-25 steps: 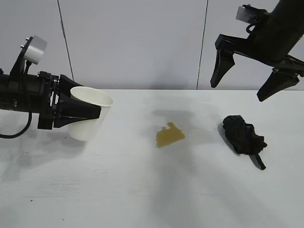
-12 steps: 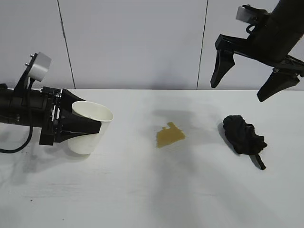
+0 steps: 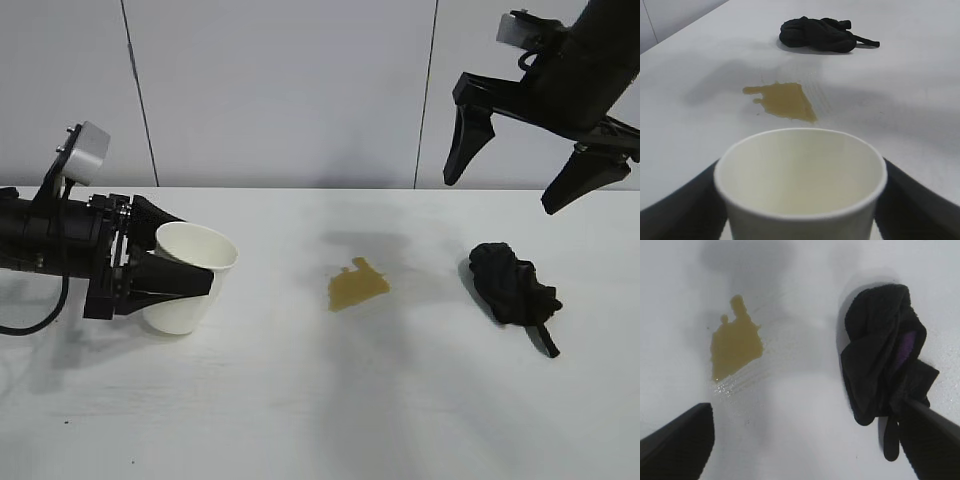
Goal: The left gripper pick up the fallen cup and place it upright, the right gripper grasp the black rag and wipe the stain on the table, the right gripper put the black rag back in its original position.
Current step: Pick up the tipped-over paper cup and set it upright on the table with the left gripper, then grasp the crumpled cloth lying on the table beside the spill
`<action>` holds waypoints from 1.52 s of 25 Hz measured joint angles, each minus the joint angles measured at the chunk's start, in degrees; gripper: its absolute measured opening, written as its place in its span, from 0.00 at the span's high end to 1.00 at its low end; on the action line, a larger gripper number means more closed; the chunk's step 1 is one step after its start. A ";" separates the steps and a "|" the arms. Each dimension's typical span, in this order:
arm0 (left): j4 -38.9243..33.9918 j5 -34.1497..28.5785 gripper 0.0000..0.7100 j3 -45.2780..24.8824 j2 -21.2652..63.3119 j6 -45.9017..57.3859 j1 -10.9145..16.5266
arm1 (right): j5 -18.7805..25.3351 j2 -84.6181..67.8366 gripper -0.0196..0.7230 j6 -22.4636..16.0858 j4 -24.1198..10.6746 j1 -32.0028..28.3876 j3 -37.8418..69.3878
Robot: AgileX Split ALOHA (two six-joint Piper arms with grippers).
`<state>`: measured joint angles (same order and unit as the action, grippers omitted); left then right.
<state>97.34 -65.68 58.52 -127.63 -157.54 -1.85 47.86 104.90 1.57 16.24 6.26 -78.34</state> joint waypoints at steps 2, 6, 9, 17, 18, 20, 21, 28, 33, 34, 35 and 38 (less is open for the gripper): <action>0.00 0.00 0.11 0.00 -0.18 0.00 0.05 | 0.00 0.00 0.04 0.00 0.00 0.00 0.00; 0.00 0.00 0.07 0.00 -0.16 0.00 0.23 | 0.00 0.00 0.04 0.00 0.00 0.00 0.00; 0.00 0.07 0.06 0.00 0.07 1.28 0.23 | 0.16 0.00 0.04 0.00 0.00 0.00 0.00; -0.07 3.39 0.02 0.00 8.70 22.94 0.23 | 0.21 0.00 0.04 0.00 0.00 0.00 0.00; -0.11 5.91 0.02 0.00 10.37 26.56 0.23 | 0.21 0.00 0.04 0.00 0.00 0.00 0.00; -0.17 12.96 0.02 -0.04 14.88 37.33 0.23 | 0.21 0.00 0.04 0.00 -0.06 0.00 0.00; -0.87 16.23 0.02 0.02 16.92 42.88 0.23 | 0.21 0.00 0.04 0.00 0.00 0.00 0.00; -35.05 25.61 0.02 10.38 27.48 94.86 -6.44 | -0.08 0.00 0.04 0.00 0.10 0.00 0.00; -55.29 25.97 0.02 15.52 27.54 119.29 -10.22 | -0.43 0.00 0.04 0.00 0.43 0.00 0.00; -56.90 26.13 0.02 15.59 27.54 121.54 -10.28 | -0.43 0.00 0.04 0.00 0.43 0.00 0.00; -57.62 26.18 0.02 15.59 27.42 122.86 -10.28 | -0.43 0.00 0.04 0.00 0.43 0.00 0.00; -58.72 26.02 0.02 15.59 26.81 124.17 -10.28 | -0.43 0.00 0.04 0.00 0.19 0.00 0.00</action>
<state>38.62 -39.66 74.11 -100.82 -33.37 -12.13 47.43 104.90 1.57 16.43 6.26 -78.34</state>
